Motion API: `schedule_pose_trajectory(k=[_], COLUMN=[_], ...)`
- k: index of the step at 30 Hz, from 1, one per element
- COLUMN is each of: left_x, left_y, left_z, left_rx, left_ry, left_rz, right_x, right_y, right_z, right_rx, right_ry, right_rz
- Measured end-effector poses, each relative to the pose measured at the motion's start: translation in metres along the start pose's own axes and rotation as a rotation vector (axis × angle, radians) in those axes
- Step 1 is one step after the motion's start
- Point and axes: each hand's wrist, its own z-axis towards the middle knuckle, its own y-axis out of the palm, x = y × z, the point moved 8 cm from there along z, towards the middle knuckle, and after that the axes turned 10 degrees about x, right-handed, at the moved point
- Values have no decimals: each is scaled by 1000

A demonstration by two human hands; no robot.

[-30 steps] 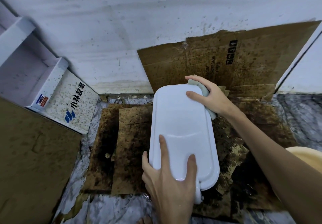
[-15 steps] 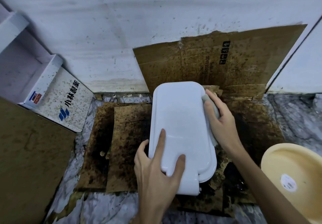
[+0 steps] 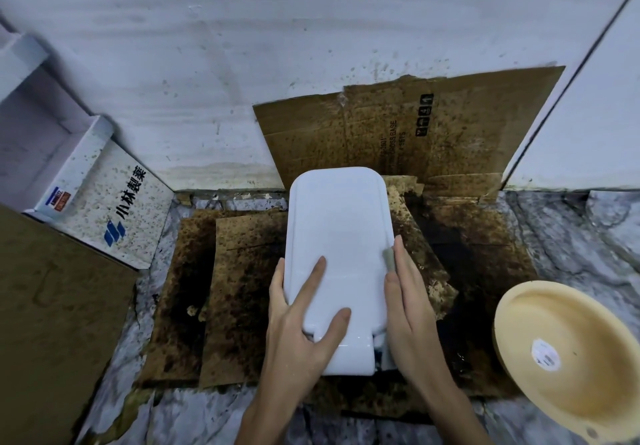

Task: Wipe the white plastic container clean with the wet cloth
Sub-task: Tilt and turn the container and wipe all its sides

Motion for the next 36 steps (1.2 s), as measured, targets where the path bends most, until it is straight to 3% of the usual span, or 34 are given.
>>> schedule_pose_trajectory(k=[9,15,23,30,36], left_x=[-3,-3,1,26,45], left_y=[1,3,6,17,27], left_z=[1,0,0,52,130], left_rx=[-5,23,53,30,-89], left_ry=[-3,-4,-11,-68,-130], left_rz=[10,11,32,46,93], right_x=[-18,-8,21,-2,-34], right_y=[25,14,-5,-10,-10], right_z=[120,89,-5,55,126], right_rx=[-151,-171,-4,45,76], right_ry=[40,102,160,141,99], right_rz=[-11,86,248,248,260])
